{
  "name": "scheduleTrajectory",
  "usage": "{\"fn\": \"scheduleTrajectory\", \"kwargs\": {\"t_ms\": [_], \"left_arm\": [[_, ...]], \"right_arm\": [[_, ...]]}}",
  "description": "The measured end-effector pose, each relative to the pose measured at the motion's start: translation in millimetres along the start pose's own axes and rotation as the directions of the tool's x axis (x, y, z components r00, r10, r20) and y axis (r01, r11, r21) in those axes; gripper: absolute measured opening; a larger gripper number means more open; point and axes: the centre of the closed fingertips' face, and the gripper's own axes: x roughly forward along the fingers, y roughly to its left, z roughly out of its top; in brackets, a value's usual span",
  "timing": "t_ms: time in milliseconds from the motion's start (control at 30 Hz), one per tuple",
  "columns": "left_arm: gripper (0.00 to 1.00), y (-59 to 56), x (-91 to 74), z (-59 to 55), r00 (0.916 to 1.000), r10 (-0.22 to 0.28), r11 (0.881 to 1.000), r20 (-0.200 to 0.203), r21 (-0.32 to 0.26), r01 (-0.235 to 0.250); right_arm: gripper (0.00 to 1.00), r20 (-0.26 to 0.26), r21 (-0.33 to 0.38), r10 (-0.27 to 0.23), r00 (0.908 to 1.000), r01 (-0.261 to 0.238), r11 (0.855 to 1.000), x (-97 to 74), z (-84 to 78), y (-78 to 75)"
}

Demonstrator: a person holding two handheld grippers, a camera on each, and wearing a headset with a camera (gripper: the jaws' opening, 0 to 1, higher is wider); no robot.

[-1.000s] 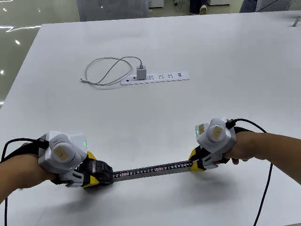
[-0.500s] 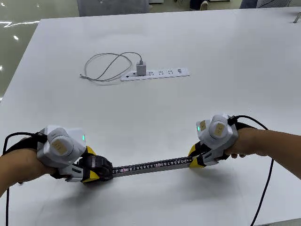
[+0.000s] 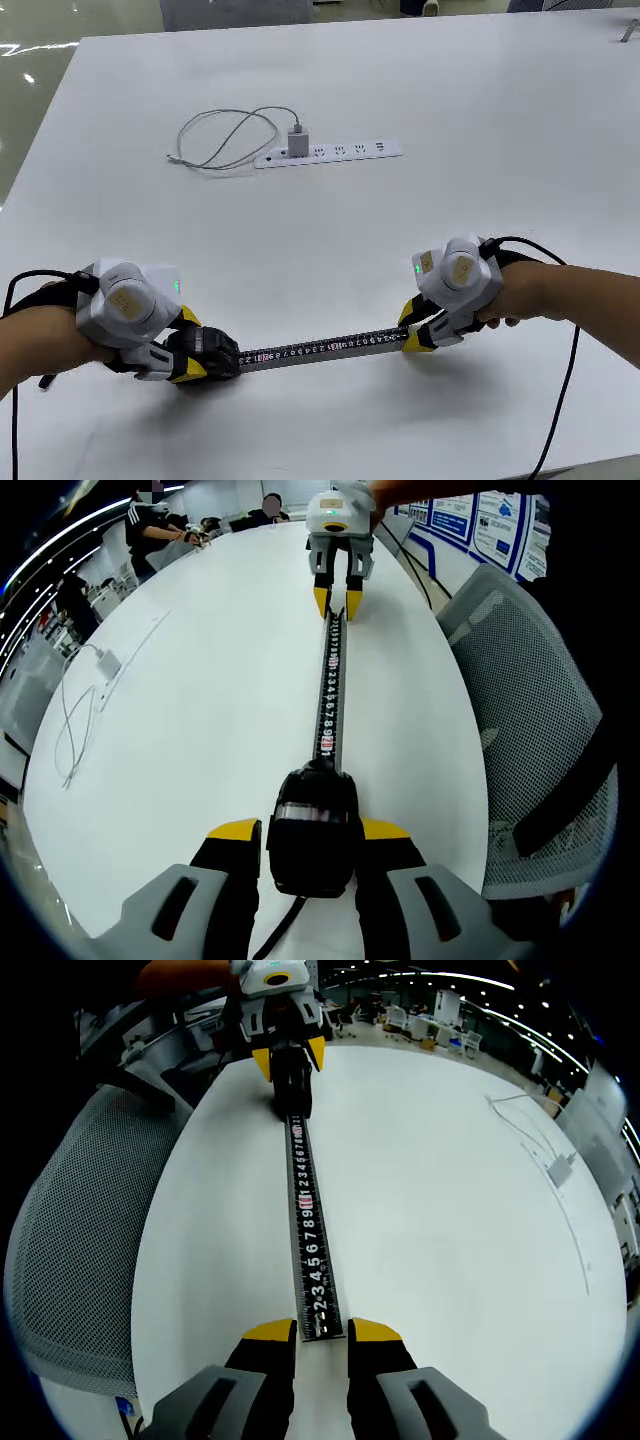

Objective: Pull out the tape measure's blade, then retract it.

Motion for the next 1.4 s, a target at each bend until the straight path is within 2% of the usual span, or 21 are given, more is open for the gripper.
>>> {"fn": "scheduleTrajectory", "kwargs": {"t_ms": [100, 200, 333, 467, 633, 867, 900, 933, 967, 1033, 1100, 1133, 1167, 1267, 1333, 1367, 1400], "left_arm": [[0.39, 1.6, -1.8, 0.8, 0.9999, 0.007, 1.000, 0.011, -0.010, -0.007], [0.42, -6.0, -7.8, 12.0, 0.9972, -0.032, 0.999, 0.067, -0.037, 0.034], [0.54, -5.3, -12.0, 14.2, 0.9969, -0.023, 0.997, 0.075, -0.070, 0.029], [0.56, -3.3, -14.0, 16.0, 0.9950, -0.013, 0.996, 0.099, -0.083, 0.022], [0.62, -2.3, -15.8, 16.2, 0.9948, 0.000, 0.993, 0.102, -0.114, 0.012], [0.69, -4.6, -18.0, 19.6, 0.9913, 0.002, 0.990, 0.131, -0.140, 0.016], [0.72, -4.0, -18.0, 19.9, 0.9908, 0.008, 0.990, 0.135, -0.143, 0.011], [0.80, 0.4, -18.2, 20.6, 0.9893, 0.037, 0.990, 0.141, -0.141, -0.017], [0.87, 3.6, -18.7, 19.6, 0.9887, 0.063, 0.987, 0.136, -0.158, -0.041], [0.99, 6.1, -18.2, 16.0, 0.9896, 0.082, 0.976, 0.118, -0.212, -0.056], [0.99, 6.4, -19.6, 15.3, 0.9889, 0.080, 0.975, 0.125, -0.216, -0.052], [0.99, 7.9, -20.9, 14.5, 0.9871, 0.095, 0.970, 0.129, -0.233, -0.063], [0.99, 8.2, -21.6, 14.2, 0.9865, 0.092, 0.970, 0.136, -0.238, -0.058], [0.99, 7.7, -23.9, 14.2, 0.9819, 0.102, 0.957, 0.159, -0.286, -0.053], [0.99, 8.2, -25.0, 12.7, 0.9797, 0.109, 0.955, 0.168, -0.292, -0.056], [0.99, 9.6, -26.9, 12.2, 0.9766, 0.129, 0.951, 0.172, -0.300, -0.072], [0.99, 9.4, -27.9, 12.8, 0.9745, 0.131, 0.950, 0.182, -0.303, -0.071]], "right_arm": [[0.18, 0.002, -0.005, -0.011, 0.9999, 0.011, 1.000, -2.5, 1.5, -1.4], [0.21, 0.009, 0.004, -0.011, 0.9999, 0.011, 1.000, -5.4, 2.9, -1.2], [0.23, 0.020, 0.014, -0.014, 0.9997, 0.014, 1.000, -9.7, 6.6, -0.1], [0.26, 0.033, 0.028, -0.030, 0.9990, 0.029, 0.999, -12.4, 8.8, -0.9], [0.29, 0.056, 0.066, -0.046, 0.9974, 0.042, 0.997, -17.0, 11.0, -1.0], [0.47, 0.078, 0.126, -0.069, 0.9946, 0.058, 0.990, -19.0, 11.5, -1.4], [0.49, 0.081, 0.130, -0.070, 0.9943, 0.059, 0.990, -19.2, 11.7, -1.1], [0.50, 0.082, 0.133, -0.072, 0.9940, 0.061, 0.989, -19.3, 11.7, -1.2], [0.52, 0.082, 0.138, -0.079, 0.9935, 0.067, 0.988, -19.5, 11.2, -1.8], [0.57, 0.090, 0.144, -0.090, 0.9919, 0.076, 0.987, -20.4, 11.2, -2.8], [0.57, 0.103, 0.149, -0.102, 0.9894, 0.086, 0.985, -23.0, 12.8, -3.8], [0.57, 0.117, 0.156, -0.116, 0.9863, 0.097, 0.983, -25.1, 14.7, -5.7], [0.58, 0.126, 0.161, -0.127, 0.9840, 0.106, 0.981, -27.1, 16.4, -6.5], [0.63, 0.136, 0.174, -0.144, 0.9802, 0.120, 0.977, -30.4, 16.9, -8.0], [0.66, 0.144, 0.186, -0.156, 0.9772, 0.129, 0.974, -33.2, 16.1, -9.2], [0.68, 0.166, 0.207, -0.179, 0.9697, 0.144, 0.968, -36.6, 19.4, -10.8], [0.70, 0.175, 0.220, -0.189, 0.9662, 0.149, 0.964, -38.7, 20.5, -11.0]]}}
